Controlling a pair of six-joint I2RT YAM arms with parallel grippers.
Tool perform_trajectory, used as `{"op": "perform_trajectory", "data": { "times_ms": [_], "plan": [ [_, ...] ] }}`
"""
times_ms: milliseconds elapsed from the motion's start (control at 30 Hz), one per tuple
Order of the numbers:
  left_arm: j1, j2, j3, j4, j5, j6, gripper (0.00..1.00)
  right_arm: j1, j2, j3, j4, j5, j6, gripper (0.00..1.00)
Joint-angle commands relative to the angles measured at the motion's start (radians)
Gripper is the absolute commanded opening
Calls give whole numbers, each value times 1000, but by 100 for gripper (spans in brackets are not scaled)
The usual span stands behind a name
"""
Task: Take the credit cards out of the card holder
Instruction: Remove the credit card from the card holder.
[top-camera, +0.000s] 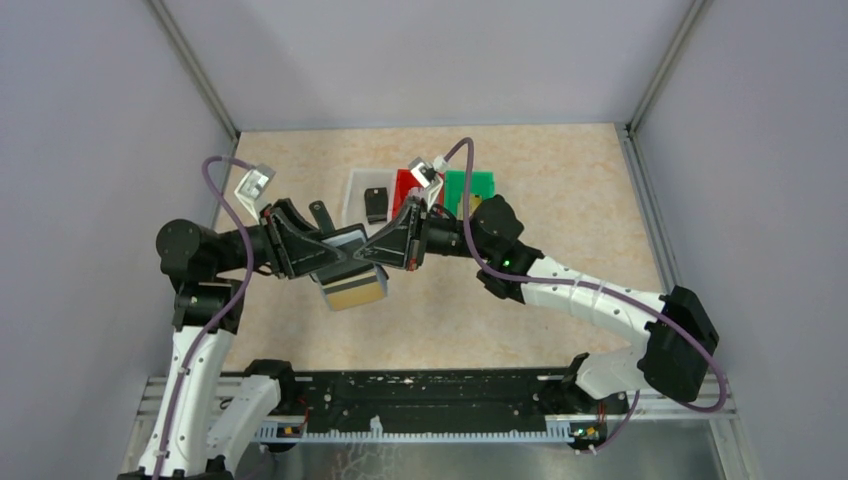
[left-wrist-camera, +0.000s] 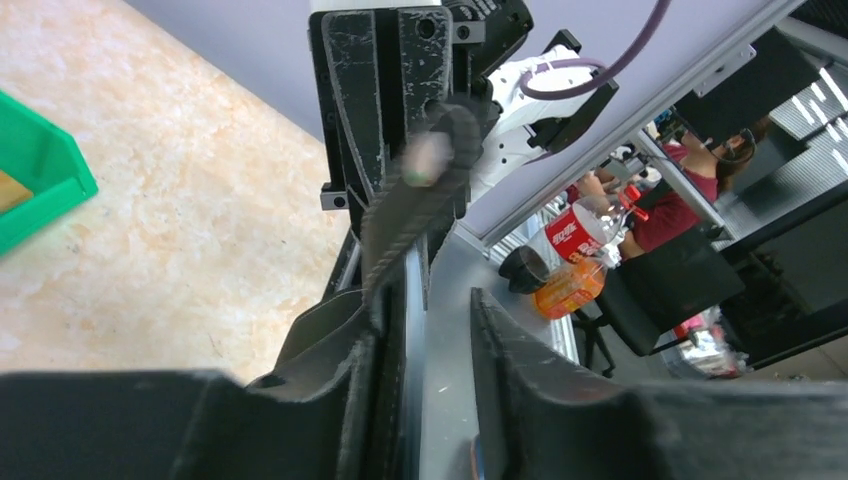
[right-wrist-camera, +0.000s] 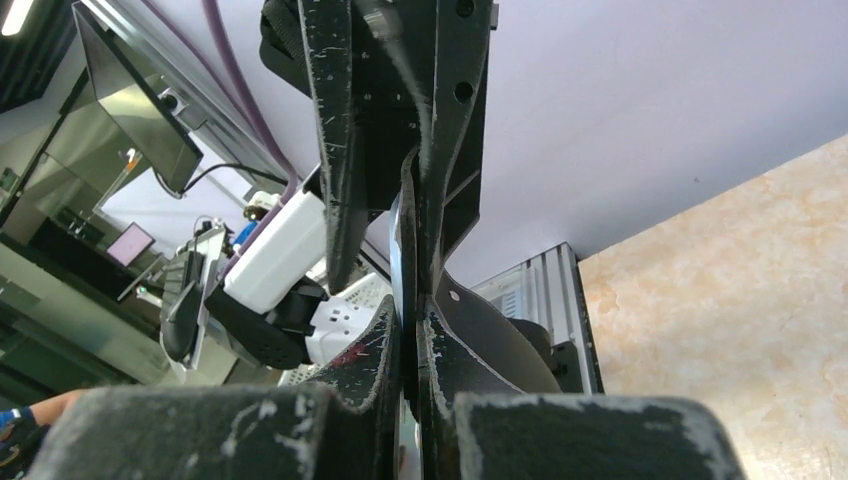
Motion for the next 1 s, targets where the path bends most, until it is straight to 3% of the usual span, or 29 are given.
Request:
{"op": "perform_trajectory", "data": {
  "times_ms": [0,233,567,667,800,967],
  "plan": [
    [-3,16,56,-117,-44,73,31,-2,-48,33,42,47,-5,0],
    [-3,31,83,-176,-50,120,1,-1,-40,32,55,37,2,0],
    [-3,29,85,-230,-84,177,0,-1,-73,8,20,140,-23,3],
    [-3,37,93,-241,-92,201,0,-1,-98,0,-11,164,-37,17],
    [-3,51,108,-301,-113,231,0,-1,-147,-12,-74,221,-70,47],
    [-3,58,133,-336,-148,279,0,-3,-239,-21,-178,344,-114,54]
  ]
}}
